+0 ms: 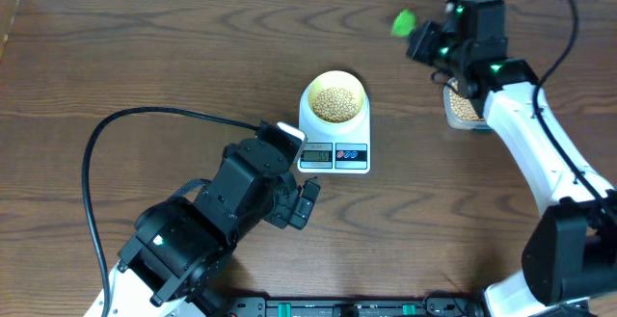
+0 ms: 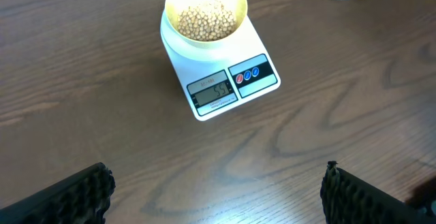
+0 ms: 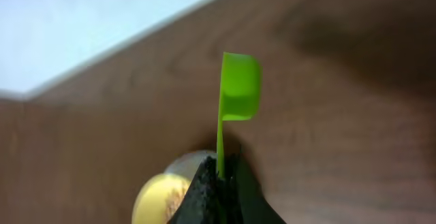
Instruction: Scoop item into bowl and weigh 50g on scale
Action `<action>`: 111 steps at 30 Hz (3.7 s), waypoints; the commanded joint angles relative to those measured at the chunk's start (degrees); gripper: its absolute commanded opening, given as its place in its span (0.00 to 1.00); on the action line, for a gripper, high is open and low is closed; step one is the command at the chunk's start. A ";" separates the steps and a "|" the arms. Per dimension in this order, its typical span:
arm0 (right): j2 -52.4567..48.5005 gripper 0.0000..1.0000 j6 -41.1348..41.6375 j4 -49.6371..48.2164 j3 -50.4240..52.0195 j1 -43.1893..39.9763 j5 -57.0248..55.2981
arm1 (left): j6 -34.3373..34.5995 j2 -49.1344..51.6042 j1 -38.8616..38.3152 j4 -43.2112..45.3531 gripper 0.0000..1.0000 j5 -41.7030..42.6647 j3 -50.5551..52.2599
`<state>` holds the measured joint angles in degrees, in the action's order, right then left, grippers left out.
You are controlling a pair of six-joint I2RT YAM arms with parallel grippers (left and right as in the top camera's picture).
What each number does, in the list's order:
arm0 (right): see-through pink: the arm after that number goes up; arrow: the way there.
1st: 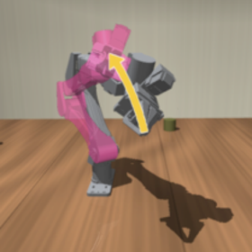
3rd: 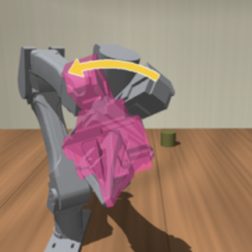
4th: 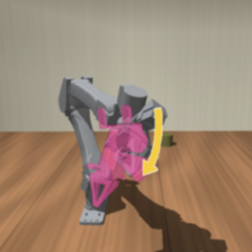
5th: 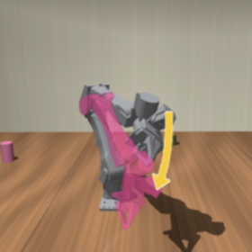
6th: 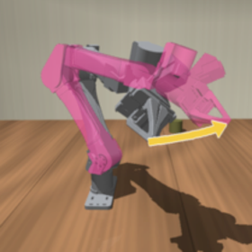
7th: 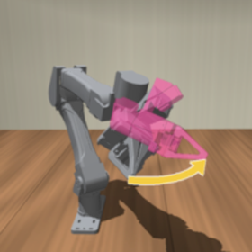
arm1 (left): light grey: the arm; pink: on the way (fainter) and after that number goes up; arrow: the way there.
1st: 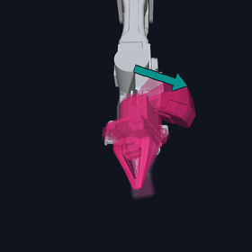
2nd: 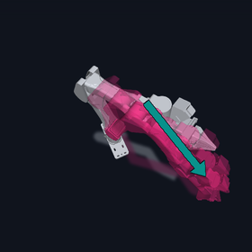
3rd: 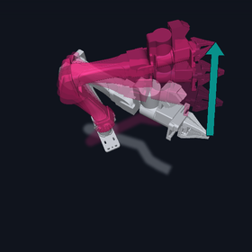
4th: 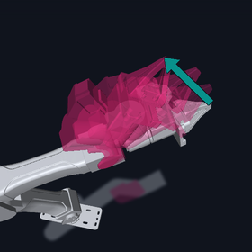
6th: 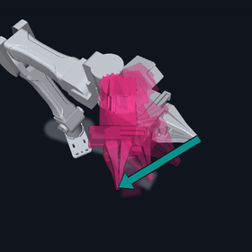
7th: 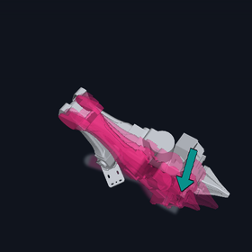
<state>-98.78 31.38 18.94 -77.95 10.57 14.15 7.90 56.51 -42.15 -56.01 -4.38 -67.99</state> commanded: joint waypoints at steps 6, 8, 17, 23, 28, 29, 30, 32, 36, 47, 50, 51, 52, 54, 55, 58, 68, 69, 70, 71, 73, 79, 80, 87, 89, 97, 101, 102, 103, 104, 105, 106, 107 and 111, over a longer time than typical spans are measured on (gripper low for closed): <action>2.54 0.02 -26.53 17.09 -1.36 2.69 9.53 | 0.33 -0.04 -0.04 -0.15 0.99 0.33 -1.14; 3.74 0.02 -30.67 20.28 -1.77 2.99 8.79 | 0.33 -0.02 -0.04 -0.15 0.99 0.33 -1.14; 9.46 0.01 -38.86 23.80 -1.92 4.04 2.69 | 0.33 -0.04 -0.04 -0.15 1.00 0.33 -1.14; 9.66 0.01 -42.16 24.98 -1.92 6.62 2.89 | 0.33 -0.04 -0.04 -0.15 0.99 0.33 -1.14; 9.62 0.01 -44.00 24.65 -1.92 9.62 2.54 | 0.33 -0.04 -0.04 -0.13 0.99 0.33 -1.14; 9.62 0.01 -44.35 24.55 -1.92 10.16 2.47 | 0.33 -0.04 -0.04 -0.15 0.99 0.33 -1.14; 9.62 0.01 -44.37 24.33 -1.92 10.38 2.47 | 0.33 -0.04 -0.04 -0.15 0.99 0.33 -1.14; 9.44 0.01 -44.41 24.04 -1.90 10.73 2.47 | 0.33 -0.04 -0.04 -0.15 0.99 0.33 -1.14; 7.96 0.01 -45.44 23.93 -1.90 11.47 2.47 | 0.33 -0.04 -0.04 -0.15 0.99 0.33 -1.14; 2.36 0.01 -46.51 23.04 -1.90 13.92 1.81 | 0.33 -0.04 -0.04 -0.15 0.99 0.33 -1.14; 1.38 0.01 -46.69 22.49 -1.90 14.64 -0.68 | 0.33 -0.04 -0.04 -0.15 0.99 0.33 -1.14; 1.20 0.01 -46.75 22.32 -1.90 14.80 -1.42 | 0.33 -0.04 -0.04 -0.15 1.00 0.33 -1.14; 0.81 0.01 -46.90 21.97 -1.90 15.06 -2.45 | 0.33 -0.04 -0.04 -0.15 0.99 0.33 -1.14; 0.20 0.01 -46.95 21.31 -1.90 15.37 -4.07 | 0.33 -0.04 -0.04 -0.15 0.99 0.33 -1.14; -0.17 0.01 -46.93 20.96 -1.90 15.50 -4.76 | 0.33 -0.04 -0.04 -0.15 0.99 0.33 -1.14; -1.31 0.01 -46.95 19.96 -1.90 15.78 -5.25 | 0.33 -0.04 -0.04 -0.15 0.99 0.33 -1.14; -2.78 0.01 -46.75 18.29 -1.90 15.80 -5.05 | 0.33 -0.04 -0.04 -0.15 0.99 0.33 -1.14; -2.84 0.01 -46.38 18.12 -1.90 15.80 -4.98 | 0.33 -0.04 -0.04 -0.15 0.99 0.33 -1.14; -2.89 0.01 -46.01 18.05 -1.90 15.80 -4.79 | 0.33 -0.04 -0.04 -0.15 0.99 0.33 -1.14; -2.97 0.01 -45.94 18.05 -1.90 15.80 -4.50 | 0.33 -0.04 -0.04 -0.15 0.99 0.33 -1.14; -3.17 0.01 -45.05 18.10 -1.90 15.80 -3.89 | 0.33 -0.04 -0.04 -0.15 0.99 0.33 -1.14; -3.56 0.01 -43.12 18.10 -1.90 15.80 -1.62 | 0.33 -0.04 -0.04 -0.15 0.99 0.33 -1.14; -3.56 0.01 -42.73 18.10 -1.90 15.80 -1.55 | 0.33 -0.04 -0.04 -0.15 0.99 0.33 -1.14; -3.58 0.01 -41.44 18.21 -1.86 15.80 -0.07 | 0.33 -0.04 -0.04 -0.15 0.99 0.33 -1.14; -3.69 0.01 -41.22 18.25 -1.84 15.80 -0.07 | 0.33 -0.04 -0.04 -0.15 0.99 0.33 -1.14; -6.14 0.01 -39.93 19.08 -1.81 16.31 1.05 | 0.33 -0.02 -0.04 -0.15 0.99 0.33 -1.14; -6.36 0.01 -39.06 18.75 -1.84 16.76 1.25 | 0.33 -0.04 -0.04 -0.15 0.99 0.33 -1.14; -6.36 0.01 -38.71 18.69 -1.84 16.79 1.29 | 0.33 -0.04 -0.04 -0.15 0.99 0.33 -1.14; -6.36 0.01 -38.18 18.58 -1.84 16.81 1.29 | 0.33 -0.04 -0.04 -0.15 0.99 0.33 -1.14; -6.36 0.01 -37.66 18.53 -1.81 16.81 1.40 | 0.33 -0.04 -0.04 -0.15 0.99 0.33 -1.14; -6.36 0.01 -37.33 18.53 -1.84 16.81 1.51 | 0.33 -0.02 -0.04 -0.15 0.99 0.33 -1.14; -6.36 0.01 -36.87 18.53 -1.84 16.81 1.49 | 0.33 -0.02 -0.04 -0.15 0.99 0.33 -1.14; -6.36 0.01 -36.26 18.53 -1.84 16.81 1.51 | 0.33 -0.02 -0.04 -0.15 0.99 0.33 -1.14; -6.36 0.01 -34.12 18.60 -1.84 16.81 1.95 | 0.33 -0.02 -0.04 -0.15 0.99 0.33 -1.14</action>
<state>-103.68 -5.96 37.17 -79.29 26.98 15.59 7.90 56.51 -42.15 -55.99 -4.38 -67.99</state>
